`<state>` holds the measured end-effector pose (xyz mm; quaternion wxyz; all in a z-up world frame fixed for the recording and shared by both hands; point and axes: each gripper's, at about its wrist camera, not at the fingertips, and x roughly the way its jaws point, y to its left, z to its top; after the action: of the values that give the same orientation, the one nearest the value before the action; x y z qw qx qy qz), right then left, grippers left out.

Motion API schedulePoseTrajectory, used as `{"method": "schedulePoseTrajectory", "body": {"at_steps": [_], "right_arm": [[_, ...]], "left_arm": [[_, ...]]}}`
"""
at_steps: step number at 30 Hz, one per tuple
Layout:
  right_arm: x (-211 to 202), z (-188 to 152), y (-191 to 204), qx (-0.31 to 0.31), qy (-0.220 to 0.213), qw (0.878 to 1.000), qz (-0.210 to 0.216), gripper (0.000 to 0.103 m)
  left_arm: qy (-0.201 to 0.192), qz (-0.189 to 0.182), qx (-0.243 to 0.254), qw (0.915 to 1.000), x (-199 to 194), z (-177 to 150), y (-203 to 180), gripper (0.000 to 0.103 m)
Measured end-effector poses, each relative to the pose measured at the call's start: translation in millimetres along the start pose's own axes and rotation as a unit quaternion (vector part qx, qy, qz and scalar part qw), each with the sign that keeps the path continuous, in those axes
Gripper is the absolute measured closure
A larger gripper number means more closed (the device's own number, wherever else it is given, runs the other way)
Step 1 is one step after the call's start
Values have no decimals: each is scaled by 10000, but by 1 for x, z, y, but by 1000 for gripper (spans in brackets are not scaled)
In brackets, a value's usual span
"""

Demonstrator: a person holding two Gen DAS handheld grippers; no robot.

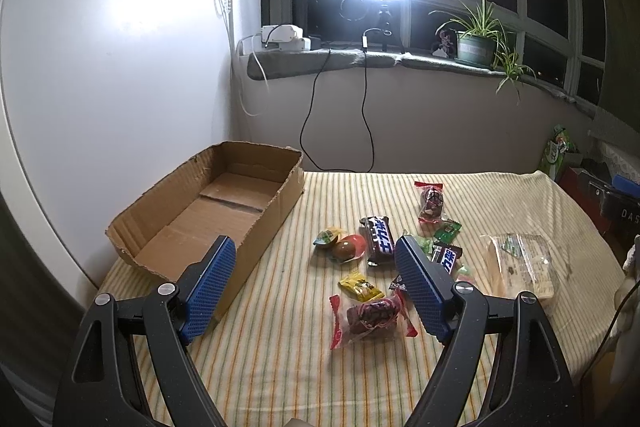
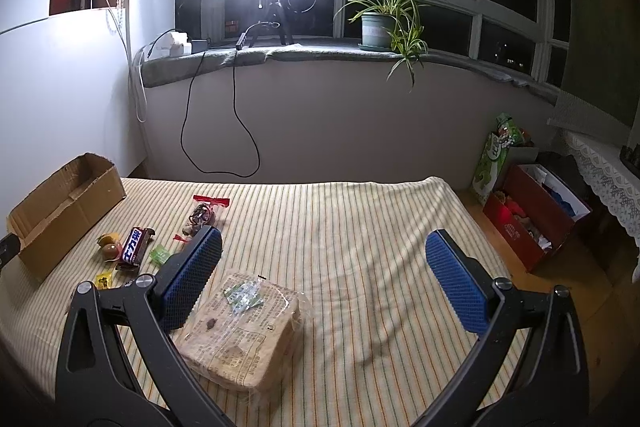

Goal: Organize snacks

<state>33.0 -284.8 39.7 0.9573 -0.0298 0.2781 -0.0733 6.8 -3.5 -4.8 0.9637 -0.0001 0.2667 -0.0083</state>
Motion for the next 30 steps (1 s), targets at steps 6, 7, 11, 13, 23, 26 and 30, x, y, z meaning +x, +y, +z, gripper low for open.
{"method": "schedulePoseTrajectory", "body": {"at_steps": [6,7,11,13,23,26,30], "right_arm": [[0,-1,0,31,13,10000,13,0],[0,-1,1,19,15,10000,12,0],[1,-1,1,-2,52,10000,35,0],[1,-1,1,-11,57,10000,33,0],[0,0,2,16,52,10000,43,0],[-1,0,1,6,52,10000,42,0],[-1,0,1,5,58,10000,49,0]], "left_arm": [[3,-1,0,10000,0,1,-1,21],[4,1,3,10000,0,1,-1,21],[1,-3,3,10000,0,1,-1,21],[-1,-9,4,10000,0,1,-1,21],[-20,-40,23,10000,-3,0,-4,21],[-19,-36,20,10000,-3,0,-4,21],[-22,-41,21,10000,-3,0,-4,21]]}}
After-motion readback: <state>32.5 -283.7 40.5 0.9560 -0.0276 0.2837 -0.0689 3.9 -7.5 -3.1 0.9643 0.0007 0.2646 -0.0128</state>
